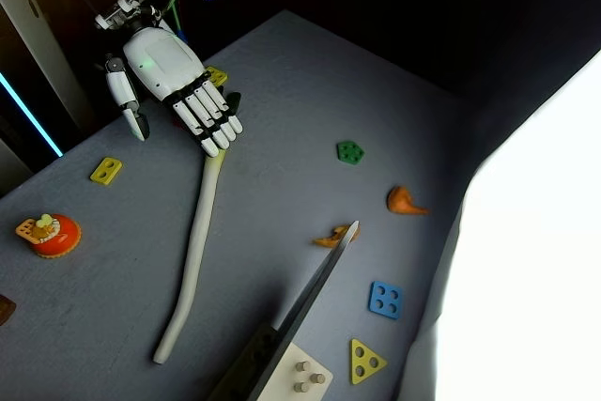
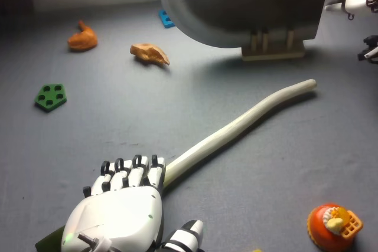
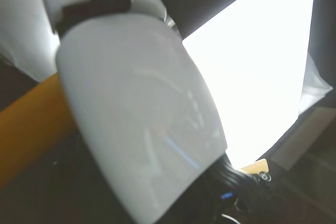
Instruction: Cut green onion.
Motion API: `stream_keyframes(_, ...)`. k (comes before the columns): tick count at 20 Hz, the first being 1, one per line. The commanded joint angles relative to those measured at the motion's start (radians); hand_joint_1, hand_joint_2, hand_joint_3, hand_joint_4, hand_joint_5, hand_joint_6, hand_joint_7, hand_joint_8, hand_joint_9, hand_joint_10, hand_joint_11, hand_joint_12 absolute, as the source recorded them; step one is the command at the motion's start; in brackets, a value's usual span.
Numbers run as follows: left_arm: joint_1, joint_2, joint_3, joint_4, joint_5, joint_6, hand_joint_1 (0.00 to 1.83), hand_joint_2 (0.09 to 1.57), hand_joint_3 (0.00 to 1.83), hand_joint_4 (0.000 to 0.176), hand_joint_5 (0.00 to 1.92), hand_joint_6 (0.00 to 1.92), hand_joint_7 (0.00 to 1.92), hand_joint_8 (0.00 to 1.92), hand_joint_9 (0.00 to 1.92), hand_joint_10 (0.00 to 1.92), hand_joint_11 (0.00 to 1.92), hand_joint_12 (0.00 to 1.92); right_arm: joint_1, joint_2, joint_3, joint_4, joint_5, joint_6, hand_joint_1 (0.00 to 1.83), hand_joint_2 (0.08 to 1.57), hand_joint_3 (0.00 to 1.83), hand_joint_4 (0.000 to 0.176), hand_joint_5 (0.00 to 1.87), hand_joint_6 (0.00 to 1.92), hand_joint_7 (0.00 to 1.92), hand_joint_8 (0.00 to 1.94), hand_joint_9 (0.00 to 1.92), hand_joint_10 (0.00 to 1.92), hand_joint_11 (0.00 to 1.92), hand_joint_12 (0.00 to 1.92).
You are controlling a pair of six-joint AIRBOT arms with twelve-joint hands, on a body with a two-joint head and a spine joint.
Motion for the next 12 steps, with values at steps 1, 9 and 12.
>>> stream_keyframes(1, 0.002, -0.005, 0.007, 0.084, 0.059, 0.000, 0.31, 1.31, 0.00, 0.000, 0.04, 0.00, 0.00, 0.00, 0.00, 0.00, 0.00, 0.00, -0.002, 0.007, 0.011, 0.020, 0.125, 0.008, 1.11, 0.99, 0.01, 0.027, 0.00, 0.00, 0.00, 0.00, 0.00, 0.00, 0.00, 0.00)
stream_keyframes(9, 0.010, -0.009, 0.009, 0.078, 0.058, 0.000, 0.21, 1.31, 0.00, 0.000, 0.00, 0.00, 0.00, 0.00, 0.00, 0.00, 0.00, 0.00, -0.021, -0.008, 0.026, 0.020, 0.129, 0.012, 1.10, 1.01, 0.00, 0.000, 0.16, 0.04, 0.24, 0.02, 0.18, 0.06, 0.00, 0.44)
stream_keyframes(12, 0.010, -0.009, 0.008, 0.069, 0.056, 0.000, 0.21, 1.31, 0.00, 0.000, 0.00, 0.00, 0.00, 0.00, 0.00, 0.00, 0.00, 0.00, -0.024, -0.009, 0.026, 0.020, 0.129, 0.013, 1.10, 1.01, 0.00, 0.000, 0.17, 0.04, 0.24, 0.02, 0.18, 0.06, 0.00, 0.45)
